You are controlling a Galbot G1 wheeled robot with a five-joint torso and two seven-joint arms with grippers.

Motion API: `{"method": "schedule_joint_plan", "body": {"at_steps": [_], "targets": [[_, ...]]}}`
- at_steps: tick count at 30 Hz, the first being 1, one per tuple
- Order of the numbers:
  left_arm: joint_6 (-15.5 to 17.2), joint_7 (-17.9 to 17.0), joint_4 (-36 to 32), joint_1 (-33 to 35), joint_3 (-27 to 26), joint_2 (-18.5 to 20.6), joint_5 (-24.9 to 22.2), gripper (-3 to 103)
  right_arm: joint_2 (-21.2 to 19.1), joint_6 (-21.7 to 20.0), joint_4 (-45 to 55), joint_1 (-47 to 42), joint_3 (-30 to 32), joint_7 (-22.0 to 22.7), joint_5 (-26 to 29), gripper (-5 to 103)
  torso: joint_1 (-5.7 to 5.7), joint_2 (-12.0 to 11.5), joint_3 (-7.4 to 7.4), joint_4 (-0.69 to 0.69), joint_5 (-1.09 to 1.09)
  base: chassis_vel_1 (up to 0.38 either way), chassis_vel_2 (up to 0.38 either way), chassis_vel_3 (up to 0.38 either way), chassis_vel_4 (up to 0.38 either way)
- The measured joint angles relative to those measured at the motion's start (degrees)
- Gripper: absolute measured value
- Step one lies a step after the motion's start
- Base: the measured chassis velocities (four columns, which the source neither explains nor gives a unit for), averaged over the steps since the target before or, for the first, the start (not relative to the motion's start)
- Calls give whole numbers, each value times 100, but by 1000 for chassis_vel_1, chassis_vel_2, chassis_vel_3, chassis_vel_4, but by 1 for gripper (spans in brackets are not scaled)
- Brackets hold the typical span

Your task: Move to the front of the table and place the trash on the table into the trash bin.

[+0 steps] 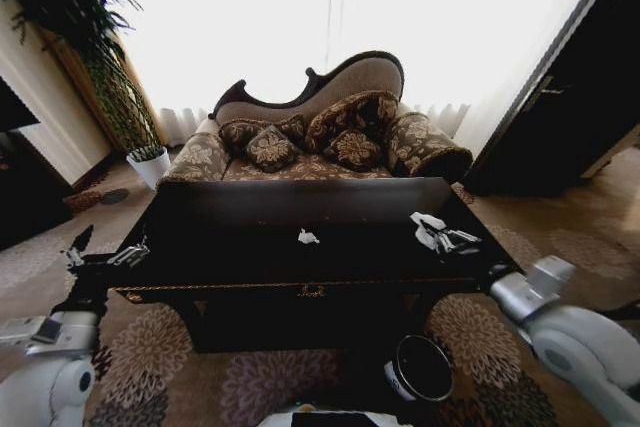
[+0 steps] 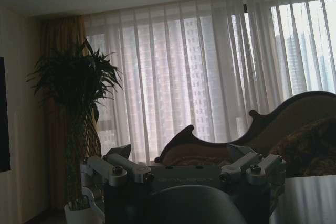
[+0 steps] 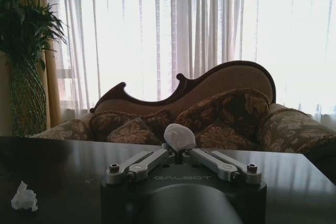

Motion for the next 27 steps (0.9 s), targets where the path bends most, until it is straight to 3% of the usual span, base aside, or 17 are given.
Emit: {"method": "schedule_joint_plan", "body": {"at_steps": [12, 15, 17, 22, 27], "targets": [[1, 2, 21, -39, 68, 16, 16, 100, 1271, 233, 306, -70, -75, -75, -203, 1, 1, 0, 0, 1, 0, 0, 0, 0, 0], [1, 2, 70, -57, 43, 14, 3, 100, 2015, 370, 277, -94, -373, -72, -435, 1, 1, 0, 1, 0, 1, 0, 0, 0, 0], [0, 2, 98, -63, 42, 5, 3, 100, 2263, 579, 108, -130, -459, -58, -705, 1, 1, 0, 1, 0, 1, 0, 0, 0, 0], [-3, 2, 129, -68, 51, -28, 26, 100, 2507, 1204, -445, -156, -506, -146, -1411, 1, 1, 0, 1, 1, 2, 0, 0, 0, 0], [-4, 2, 146, -56, 38, -20, 44, 100, 2615, 1572, -906, -214, -572, -234, -1489, 1, 1, -1, 1, 0, 2, 0, 0, 0, 0]]}}
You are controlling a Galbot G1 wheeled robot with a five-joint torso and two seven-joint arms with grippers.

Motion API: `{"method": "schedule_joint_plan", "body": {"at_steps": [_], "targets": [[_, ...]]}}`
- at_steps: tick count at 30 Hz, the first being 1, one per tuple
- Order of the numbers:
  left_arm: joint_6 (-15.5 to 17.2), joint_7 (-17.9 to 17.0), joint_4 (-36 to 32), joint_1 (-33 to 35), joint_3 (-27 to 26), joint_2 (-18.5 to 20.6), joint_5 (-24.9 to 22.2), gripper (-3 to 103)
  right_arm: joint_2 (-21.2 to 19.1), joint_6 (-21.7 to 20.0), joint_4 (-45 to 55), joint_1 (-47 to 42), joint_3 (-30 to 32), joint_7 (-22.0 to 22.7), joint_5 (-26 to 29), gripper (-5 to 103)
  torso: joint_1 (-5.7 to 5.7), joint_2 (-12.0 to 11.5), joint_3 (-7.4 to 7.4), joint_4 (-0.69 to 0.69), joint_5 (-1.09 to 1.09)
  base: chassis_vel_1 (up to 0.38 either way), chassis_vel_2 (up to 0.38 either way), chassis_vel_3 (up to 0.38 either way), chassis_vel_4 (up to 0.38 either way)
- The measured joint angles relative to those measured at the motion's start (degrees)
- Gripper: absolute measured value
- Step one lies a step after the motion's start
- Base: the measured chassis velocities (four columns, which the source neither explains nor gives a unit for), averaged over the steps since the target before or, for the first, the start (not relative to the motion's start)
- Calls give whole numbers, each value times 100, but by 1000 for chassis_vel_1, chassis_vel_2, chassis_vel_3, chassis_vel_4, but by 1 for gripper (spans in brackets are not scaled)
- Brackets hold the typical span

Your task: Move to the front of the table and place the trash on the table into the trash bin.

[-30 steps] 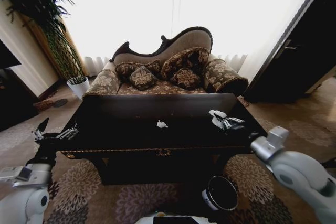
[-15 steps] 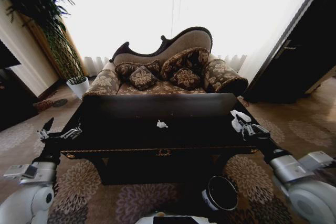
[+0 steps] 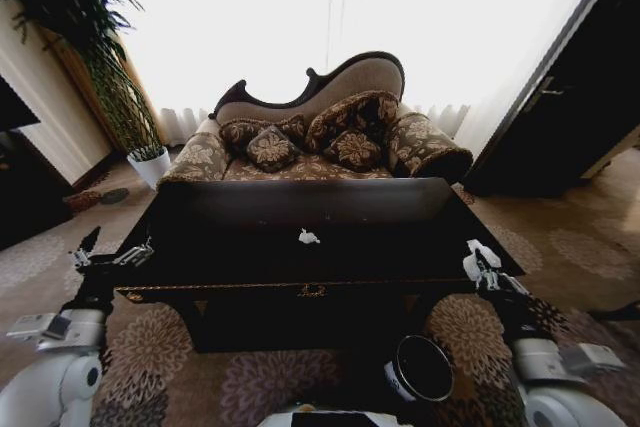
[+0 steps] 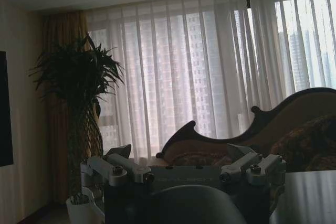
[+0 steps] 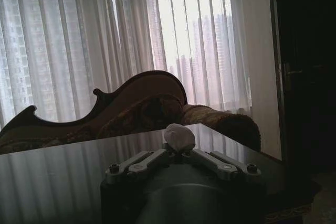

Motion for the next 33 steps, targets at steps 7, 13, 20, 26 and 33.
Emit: {"method": "schedule_joint_plan", "body": {"at_steps": [7, 13, 20, 26, 33], "targets": [[8, 0, -13, 35, -72, 13, 1, 100, 75, 391, -692, -30, -266, -282, -217, 1, 0, 0, 0, 0, 0, 0, 0, 0, 0], [14, 0, -40, 66, -114, 11, 1, 100, 146, 885, -1732, 12, -680, -495, -828, 1, 0, 0, 0, 0, 1, 0, 0, 0, 0], [18, -1, -114, 138, -151, -12, 20, 100, 126, 1096, -2571, 182, -1055, -610, -1165, 1, 0, 0, 0, 0, 0, 0, 0, 0, 0], [24, 0, -209, 226, -245, -14, 15, 100, 60, 1209, -3357, 508, -1579, -623, -1575, 1, 0, 0, 0, 0, 1, 0, 0, 0, 0], [27, -3, -311, 371, -424, 29, -43, 100, -74, 1253, -4315, 1046, -2107, -581, -2198, 1, 0, 0, 0, 0, 0, 0, 0, 0, 0]]}}
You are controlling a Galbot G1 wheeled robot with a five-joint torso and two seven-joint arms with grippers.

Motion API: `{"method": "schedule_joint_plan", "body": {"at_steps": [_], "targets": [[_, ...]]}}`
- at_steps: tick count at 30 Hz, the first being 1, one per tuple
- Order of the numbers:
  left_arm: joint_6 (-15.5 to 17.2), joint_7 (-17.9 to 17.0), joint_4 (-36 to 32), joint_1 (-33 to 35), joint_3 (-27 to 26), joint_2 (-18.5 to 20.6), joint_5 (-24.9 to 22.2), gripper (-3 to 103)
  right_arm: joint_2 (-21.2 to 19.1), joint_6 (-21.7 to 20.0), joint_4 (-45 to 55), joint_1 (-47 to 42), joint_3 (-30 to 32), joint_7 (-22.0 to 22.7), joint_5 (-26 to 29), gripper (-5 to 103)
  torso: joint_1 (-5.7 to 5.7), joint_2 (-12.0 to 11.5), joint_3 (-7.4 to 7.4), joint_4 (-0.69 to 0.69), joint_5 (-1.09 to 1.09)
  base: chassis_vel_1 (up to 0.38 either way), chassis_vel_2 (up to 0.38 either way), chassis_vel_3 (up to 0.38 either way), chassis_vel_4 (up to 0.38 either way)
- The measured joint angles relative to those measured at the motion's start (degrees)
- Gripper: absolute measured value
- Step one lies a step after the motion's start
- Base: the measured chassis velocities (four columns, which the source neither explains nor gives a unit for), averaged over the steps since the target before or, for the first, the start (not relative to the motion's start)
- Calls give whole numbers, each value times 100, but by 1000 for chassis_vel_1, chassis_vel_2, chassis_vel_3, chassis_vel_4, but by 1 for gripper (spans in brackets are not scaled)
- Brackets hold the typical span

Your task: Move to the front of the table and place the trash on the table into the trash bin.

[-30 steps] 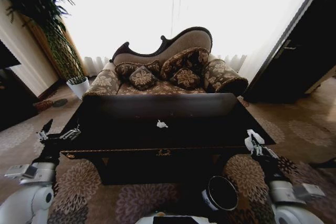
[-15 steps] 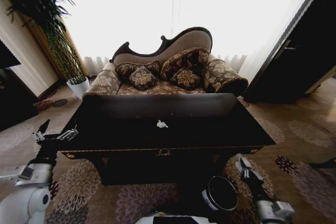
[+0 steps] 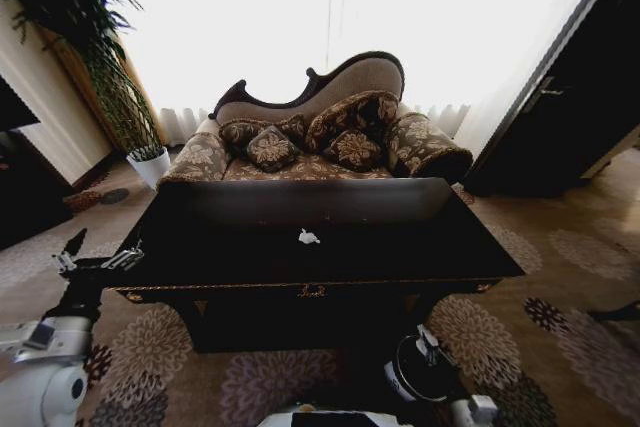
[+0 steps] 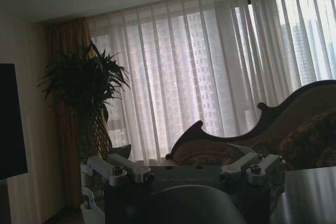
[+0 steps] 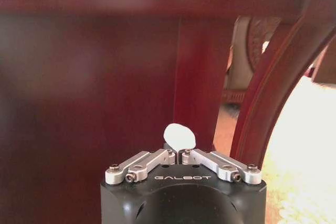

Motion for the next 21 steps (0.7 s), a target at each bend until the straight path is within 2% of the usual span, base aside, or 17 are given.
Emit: {"method": "schedule_joint_plan", "body": {"at_steps": [2, 9, 21], "targets": [[3, -4, -44, 69, -90, 20, -28, 100, -100, -106, -403, 307, -234, 84, -190, 1, 0, 0, 0, 0, 1, 0, 0, 0, 0], [42, -15, -189, 217, -235, -7, -65, 100, -321, -240, -1288, 1057, -744, 284, -314, 1, 0, 0, 0, 1, 0, 0, 0, 0, 0], [82, -22, -390, 399, -497, -51, -214, 100, -829, -308, -2593, 1805, -1002, 708, -985, 1, 0, 0, 0, 0, -1, 0, 0, 0, 0]]}}
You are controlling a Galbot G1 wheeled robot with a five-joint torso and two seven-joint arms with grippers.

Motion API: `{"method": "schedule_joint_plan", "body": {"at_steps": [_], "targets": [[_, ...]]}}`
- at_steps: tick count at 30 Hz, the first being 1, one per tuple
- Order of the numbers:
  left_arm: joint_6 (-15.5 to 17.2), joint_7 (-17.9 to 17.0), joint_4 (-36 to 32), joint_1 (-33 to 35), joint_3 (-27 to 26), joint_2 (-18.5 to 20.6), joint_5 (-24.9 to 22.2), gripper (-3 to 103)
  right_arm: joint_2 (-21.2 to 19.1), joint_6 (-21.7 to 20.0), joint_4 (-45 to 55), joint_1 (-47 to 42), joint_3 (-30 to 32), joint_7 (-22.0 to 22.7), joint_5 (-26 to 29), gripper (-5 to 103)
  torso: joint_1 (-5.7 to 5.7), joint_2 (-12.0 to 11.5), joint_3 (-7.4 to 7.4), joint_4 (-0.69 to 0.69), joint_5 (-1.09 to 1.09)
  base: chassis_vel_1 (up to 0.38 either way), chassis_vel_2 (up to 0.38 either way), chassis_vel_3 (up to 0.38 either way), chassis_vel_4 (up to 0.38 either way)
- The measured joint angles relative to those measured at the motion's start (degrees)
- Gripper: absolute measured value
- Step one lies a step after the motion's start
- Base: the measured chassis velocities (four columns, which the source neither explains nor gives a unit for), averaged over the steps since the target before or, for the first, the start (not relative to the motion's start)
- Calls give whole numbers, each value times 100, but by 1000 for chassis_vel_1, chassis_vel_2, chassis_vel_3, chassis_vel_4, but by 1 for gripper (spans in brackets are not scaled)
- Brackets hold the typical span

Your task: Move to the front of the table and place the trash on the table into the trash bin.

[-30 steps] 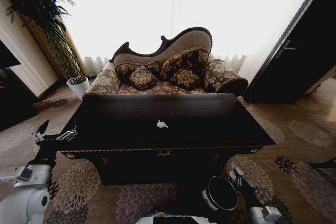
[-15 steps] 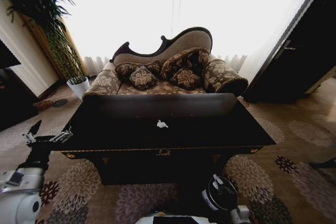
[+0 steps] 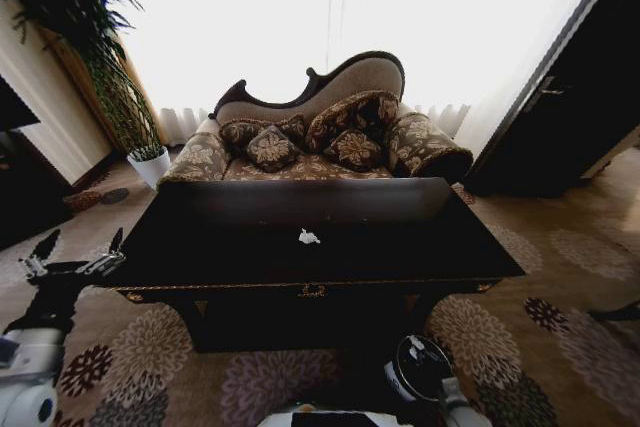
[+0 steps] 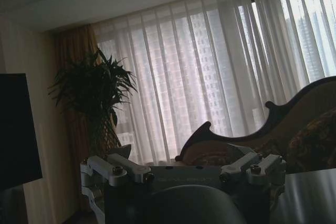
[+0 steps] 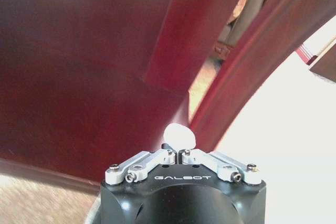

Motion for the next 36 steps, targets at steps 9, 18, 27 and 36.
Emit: {"method": "schedule_joint_plan", "body": {"at_steps": [9, 18, 27, 36], "targets": [[0, -1, -86, 145, -86, -75, 7, 100, -226, -111, -1555, 787, -505, 133, -455, 1, 0, 0, 0, 0, 2, 0, 0, 0, 0], [-5, -4, -78, 191, -126, -76, 5, 100, 85, -366, -2014, 947, -933, 145, 170, 1, 0, 0, 0, -1, 1, 0, 0, 0, 0], [-11, -4, -75, 222, -132, -88, 20, 100, 193, -495, -1989, 985, -1091, 144, 614, 3, 0, 0, 0, -1, 0, 0, 0, 0, 0], [-21, -4, -88, 236, -129, -109, 23, 100, 183, -555, -1713, 935, -1110, 143, 668, 30, 0, 0, 0, 0, 1, 0, 0, 0, 0]]}}
